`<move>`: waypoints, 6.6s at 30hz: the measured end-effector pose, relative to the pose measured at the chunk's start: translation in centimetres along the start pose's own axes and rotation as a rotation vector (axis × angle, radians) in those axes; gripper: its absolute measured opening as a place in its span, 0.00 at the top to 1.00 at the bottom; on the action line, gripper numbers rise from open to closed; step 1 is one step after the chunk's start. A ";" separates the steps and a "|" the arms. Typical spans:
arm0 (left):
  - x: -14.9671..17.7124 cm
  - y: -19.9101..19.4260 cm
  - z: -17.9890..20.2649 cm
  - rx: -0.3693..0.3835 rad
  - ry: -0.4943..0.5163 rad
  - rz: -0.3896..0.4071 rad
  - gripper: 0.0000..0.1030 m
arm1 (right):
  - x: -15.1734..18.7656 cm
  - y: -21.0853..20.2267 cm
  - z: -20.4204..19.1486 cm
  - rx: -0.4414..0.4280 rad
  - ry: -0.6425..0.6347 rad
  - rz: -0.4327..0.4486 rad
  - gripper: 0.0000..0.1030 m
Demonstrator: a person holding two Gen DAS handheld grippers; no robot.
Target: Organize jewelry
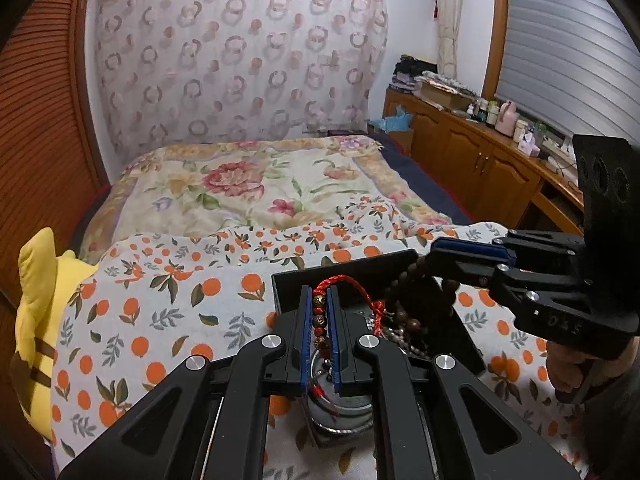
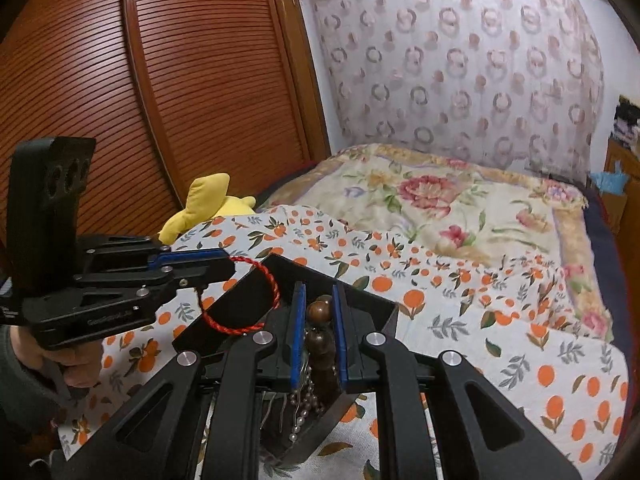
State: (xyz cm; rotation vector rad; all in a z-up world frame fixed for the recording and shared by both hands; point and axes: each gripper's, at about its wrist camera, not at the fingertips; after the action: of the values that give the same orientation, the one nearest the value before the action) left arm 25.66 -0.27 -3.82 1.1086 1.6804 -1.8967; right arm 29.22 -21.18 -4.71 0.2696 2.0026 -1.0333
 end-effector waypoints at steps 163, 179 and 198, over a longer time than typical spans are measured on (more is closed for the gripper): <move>4.7 -8.3 8.1 0.202 0.085 0.048 1.00 | 15.9 -15.3 -5.1 0.147 -0.050 -0.072 0.92; 8.6 -0.2 9.2 0.128 0.284 -0.195 0.68 | 14.4 -16.0 -4.5 0.163 -0.038 -0.041 0.91; 6.8 -3.2 8.2 0.163 0.184 -0.089 0.92 | 12.3 -16.1 -5.1 0.153 -0.044 0.012 0.91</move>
State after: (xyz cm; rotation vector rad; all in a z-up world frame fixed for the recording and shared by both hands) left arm 16.60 -5.91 -6.96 1.3276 1.7214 -2.0737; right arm 10.23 -29.70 -3.40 0.3374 1.8841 -1.1765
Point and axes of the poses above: each gripper's, at about its wrist camera, not at the fingertips, and y roughly the way its jaws point, z to its right, x to its underside, and after that the axes turned 7 degrees about y, right-handed
